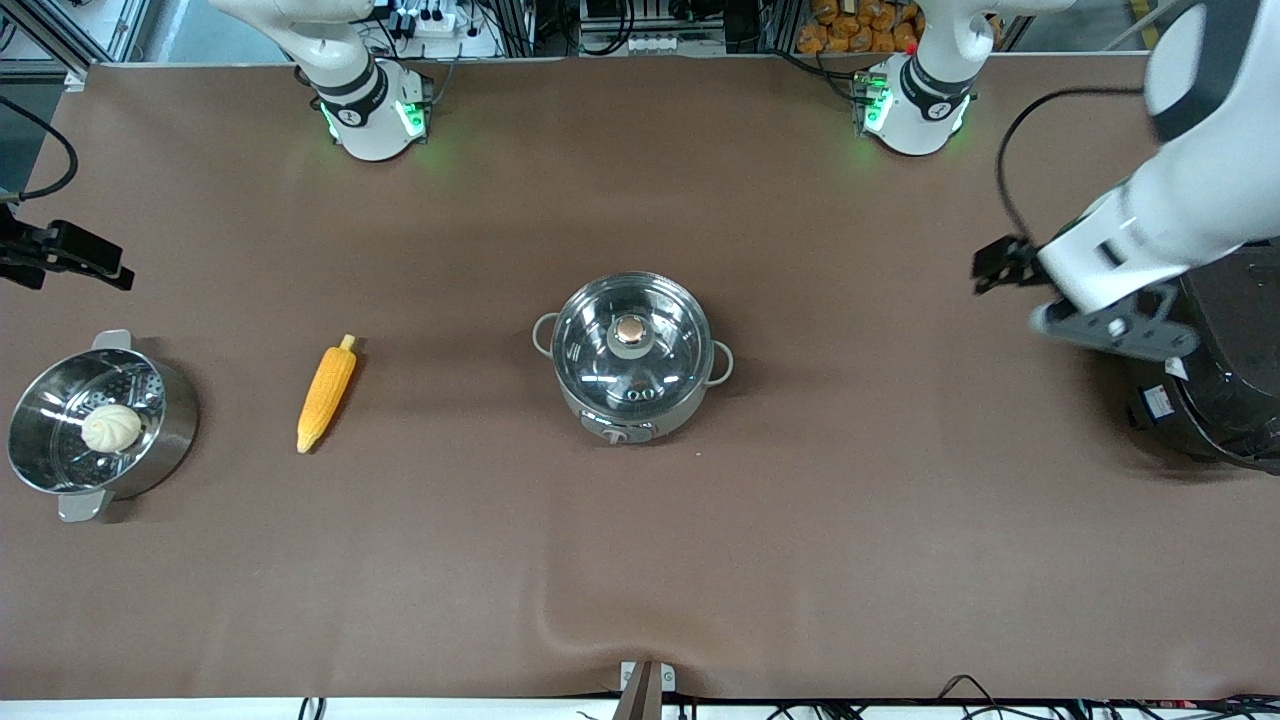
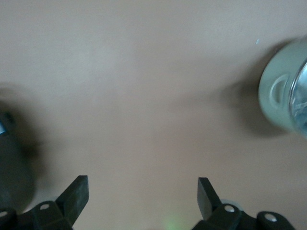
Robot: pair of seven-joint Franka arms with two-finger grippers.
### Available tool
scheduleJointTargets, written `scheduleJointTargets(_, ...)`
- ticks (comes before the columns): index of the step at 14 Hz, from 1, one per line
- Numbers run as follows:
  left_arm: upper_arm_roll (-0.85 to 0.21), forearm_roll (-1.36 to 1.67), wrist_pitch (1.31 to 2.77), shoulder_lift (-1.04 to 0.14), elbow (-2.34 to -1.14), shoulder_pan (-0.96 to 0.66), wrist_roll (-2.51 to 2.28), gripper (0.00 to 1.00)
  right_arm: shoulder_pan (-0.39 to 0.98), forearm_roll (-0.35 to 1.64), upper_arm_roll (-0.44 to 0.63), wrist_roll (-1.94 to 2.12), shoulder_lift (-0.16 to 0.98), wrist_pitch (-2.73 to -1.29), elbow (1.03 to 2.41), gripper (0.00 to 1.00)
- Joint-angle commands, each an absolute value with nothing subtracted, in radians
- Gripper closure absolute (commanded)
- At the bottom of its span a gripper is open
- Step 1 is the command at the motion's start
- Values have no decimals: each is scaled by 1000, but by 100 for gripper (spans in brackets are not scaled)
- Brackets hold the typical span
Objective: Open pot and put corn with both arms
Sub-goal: 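Reach the left gripper to the lid knob while the right gripper reaches the corn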
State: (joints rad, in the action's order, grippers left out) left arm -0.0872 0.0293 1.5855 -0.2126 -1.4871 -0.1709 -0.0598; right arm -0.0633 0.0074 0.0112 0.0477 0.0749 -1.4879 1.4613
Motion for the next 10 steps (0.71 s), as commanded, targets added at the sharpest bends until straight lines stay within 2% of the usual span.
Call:
scheduleJointTargets(1,-84,46,1667,-311,-1439,-282,-237,0,-78,3,-2,54,49,-1497,1494,0)
scheduleJointTargets(4,-83,46,1778,-388,-1427,-406,-453,0,-77,5,-3,54,60,-1572,1549,0)
scheduleJointTargets(10,-77,32,1974,-495,-1425,-630,-770,0,-90,6,-2,52,86,-1986,1888,0)
